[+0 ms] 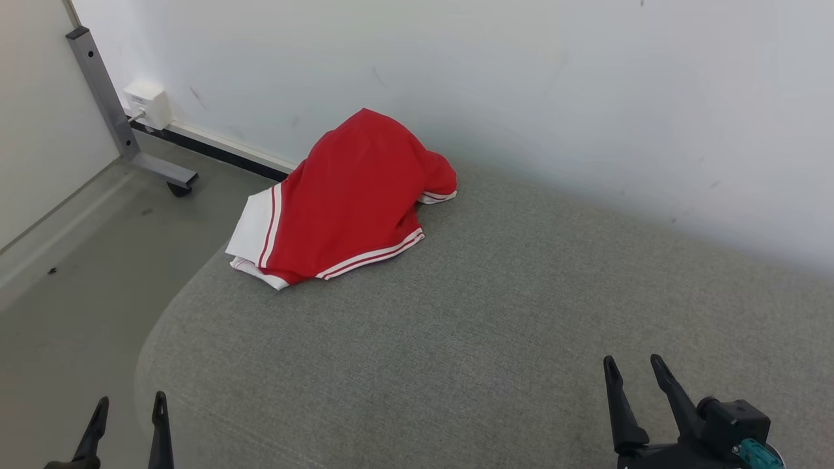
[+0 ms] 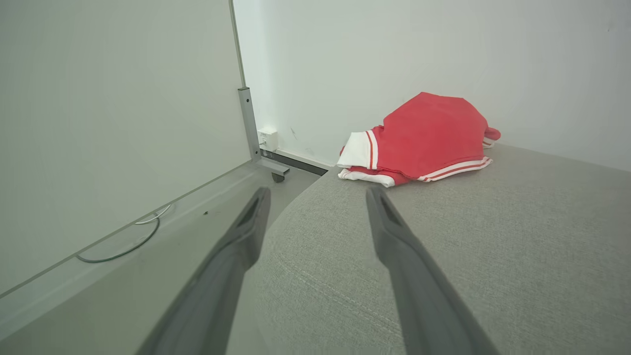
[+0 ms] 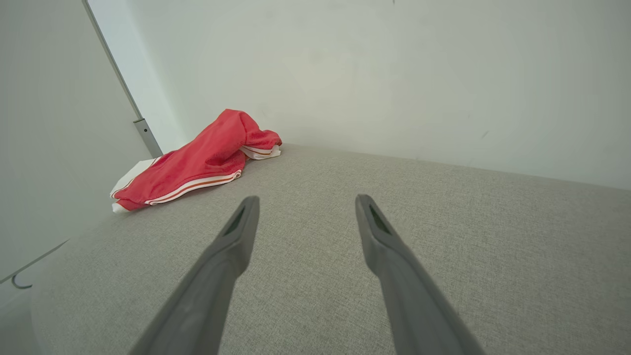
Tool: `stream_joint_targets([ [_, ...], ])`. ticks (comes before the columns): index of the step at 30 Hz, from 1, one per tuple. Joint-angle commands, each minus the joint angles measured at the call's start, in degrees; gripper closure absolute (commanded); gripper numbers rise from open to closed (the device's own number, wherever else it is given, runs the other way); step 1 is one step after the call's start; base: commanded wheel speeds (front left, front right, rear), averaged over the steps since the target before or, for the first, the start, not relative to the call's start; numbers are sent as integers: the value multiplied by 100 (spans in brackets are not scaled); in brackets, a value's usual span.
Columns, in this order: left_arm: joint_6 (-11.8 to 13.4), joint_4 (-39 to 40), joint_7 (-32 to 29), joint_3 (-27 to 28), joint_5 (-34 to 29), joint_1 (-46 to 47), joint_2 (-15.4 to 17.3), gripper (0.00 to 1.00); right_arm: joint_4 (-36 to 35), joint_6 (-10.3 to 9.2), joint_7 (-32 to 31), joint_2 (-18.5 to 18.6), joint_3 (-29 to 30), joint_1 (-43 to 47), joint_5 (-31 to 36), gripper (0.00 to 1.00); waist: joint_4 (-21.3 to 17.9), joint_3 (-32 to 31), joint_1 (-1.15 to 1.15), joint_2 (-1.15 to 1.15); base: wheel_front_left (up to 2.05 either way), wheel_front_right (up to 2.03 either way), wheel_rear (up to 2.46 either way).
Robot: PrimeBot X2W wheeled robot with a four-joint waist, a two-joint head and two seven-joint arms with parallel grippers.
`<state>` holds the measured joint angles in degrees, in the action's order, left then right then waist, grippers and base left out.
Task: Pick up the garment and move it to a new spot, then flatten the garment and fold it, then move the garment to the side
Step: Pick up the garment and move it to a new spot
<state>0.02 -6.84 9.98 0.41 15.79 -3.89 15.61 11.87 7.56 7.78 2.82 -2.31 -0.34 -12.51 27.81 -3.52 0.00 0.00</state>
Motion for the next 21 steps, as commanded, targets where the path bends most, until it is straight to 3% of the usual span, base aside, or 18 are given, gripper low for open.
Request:
stream_joint_targets([
  [1,38,23,22,22,14,-86,22,0,12,-14,35,12,-11,-45,10,0,11,15,0,0,0,0,0],
  [7,56,-46,-29,32,45,110,77,0,33,-14,19,12,80,3,73,0,-35,9,0,0,0,0,0],
  [21,-200,-60,-257,249,450,1777,443,0,-404,-14,-273,13,357,-398,551,0,-1053,933,0,0,0,0,0],
])
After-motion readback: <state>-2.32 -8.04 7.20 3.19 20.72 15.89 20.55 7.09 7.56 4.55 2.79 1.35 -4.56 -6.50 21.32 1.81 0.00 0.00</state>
